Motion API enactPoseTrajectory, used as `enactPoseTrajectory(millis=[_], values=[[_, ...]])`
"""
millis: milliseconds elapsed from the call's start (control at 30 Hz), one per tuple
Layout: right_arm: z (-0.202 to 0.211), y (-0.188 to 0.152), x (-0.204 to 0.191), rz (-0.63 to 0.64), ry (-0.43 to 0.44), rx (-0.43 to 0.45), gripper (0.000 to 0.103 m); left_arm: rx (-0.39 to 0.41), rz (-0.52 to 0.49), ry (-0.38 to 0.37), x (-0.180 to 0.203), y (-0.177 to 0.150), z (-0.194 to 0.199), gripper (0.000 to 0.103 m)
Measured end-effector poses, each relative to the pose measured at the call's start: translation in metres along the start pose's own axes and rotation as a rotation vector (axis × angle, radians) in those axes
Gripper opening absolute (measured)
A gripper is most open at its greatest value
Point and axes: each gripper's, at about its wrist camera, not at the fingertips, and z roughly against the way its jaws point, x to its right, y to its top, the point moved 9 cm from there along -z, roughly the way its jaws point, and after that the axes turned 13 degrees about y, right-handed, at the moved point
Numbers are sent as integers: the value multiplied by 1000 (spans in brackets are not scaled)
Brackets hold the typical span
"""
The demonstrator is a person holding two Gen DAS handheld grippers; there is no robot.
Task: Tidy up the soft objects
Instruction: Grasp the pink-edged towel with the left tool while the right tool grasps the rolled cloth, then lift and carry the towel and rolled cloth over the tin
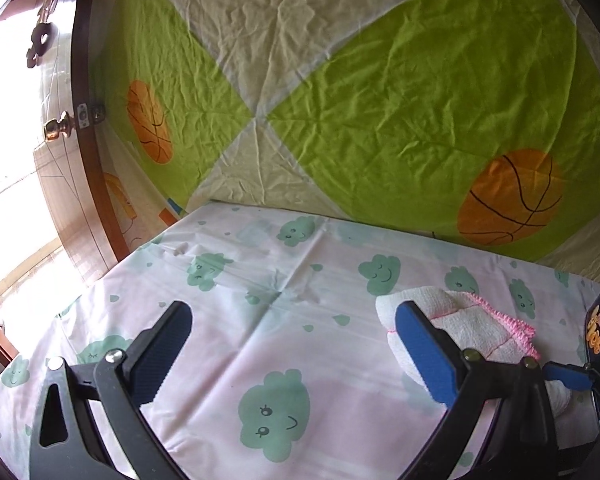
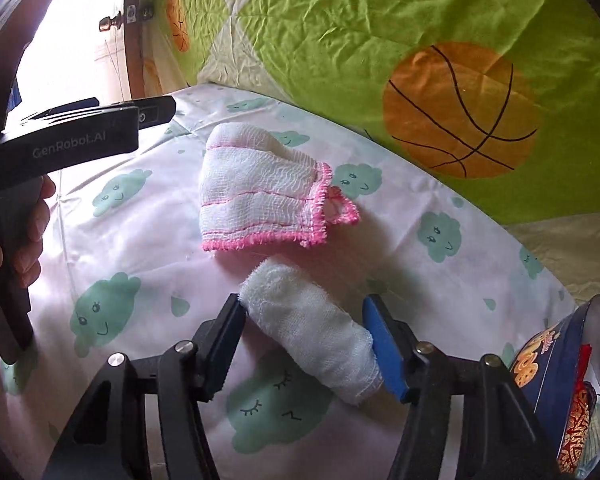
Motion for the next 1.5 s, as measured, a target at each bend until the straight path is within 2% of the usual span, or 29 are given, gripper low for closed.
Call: enactPoseTrajectory(millis=[33, 133, 200, 267, 367, 467, 533, 633, 700, 800, 900, 933, 967, 1033, 1067, 1100, 1133, 1233, 1267, 1333, 1500], values=[[1, 0, 2, 3, -15, -3, 53, -2, -4, -6, 1, 0, 0, 103], [14, -2, 6, -43, -15, 27, 48, -9, -7, -21, 2, -1, 0, 103], [30, -2, 9, -131, 2, 97, 42, -22, -1, -44, 4, -3, -1, 103], [53, -2, 6, -200, 20, 211, 42, -40, 9, -82, 7, -4, -1, 103], [80, -9, -4, -234, 11, 344, 42, -56, 23, -162, 16, -7, 2, 103], [109, -7, -10, -213, -61, 459, 42, -64, 6, -267, 35, -10, 11, 103], [120, -5, -11, -197, -109, 508, 42, -71, -24, -286, 47, -13, 15, 103], [129, -4, -4, -224, -135, 549, 42, -91, -16, -298, 62, -15, 16, 103], [132, -7, 5, -252, -153, 570, 42, -156, 18, -317, 75, -19, 9, 103], [132, -9, 14, -274, -153, 573, 42, -295, 66, -316, 96, -29, -10, 103], [130, -9, 18, -297, -143, 573, 42, -337, 111, -299, 114, -32, -22, 101], [128, -9, 19, -301, -141, 571, 42, -359, 83, -279, 121, -36, -25, 95], [127, -9, 19, -305, -139, 568, 42, -349, 44, -252, 126, -35, -24, 85], [126, -14, 20, -312, -134, 560, 42, -339, 5, -290, 136, -35, -19, 61], [125, -14, 20, -316, -131, 556, 42, -340, 10, -313, 137, -35, -18, 55], [124, -14, 20, -319, -131, 553, 42, -346, 25, -327, 135, -35, -19, 43], [124, -14, 21, -322, -131, 552, 42, -349, 51, -335, 132, -34, -20, 25], [124, -15, 24, -334, -141, 546, 42, -355, 116, -417, 127, -32, -19, 24], [124, -15, 24, -337, -147, 547, 42, -336, 130, -420, 124, -29, -16, 24], [129, -16, 25, -339, -166, 568, 42, -254, 140, -406, 117, -20, -3, 24], [145, -14, 21, -289, -239, 634, 42, -10, 31, -307, 117, 3, 41, 24]])
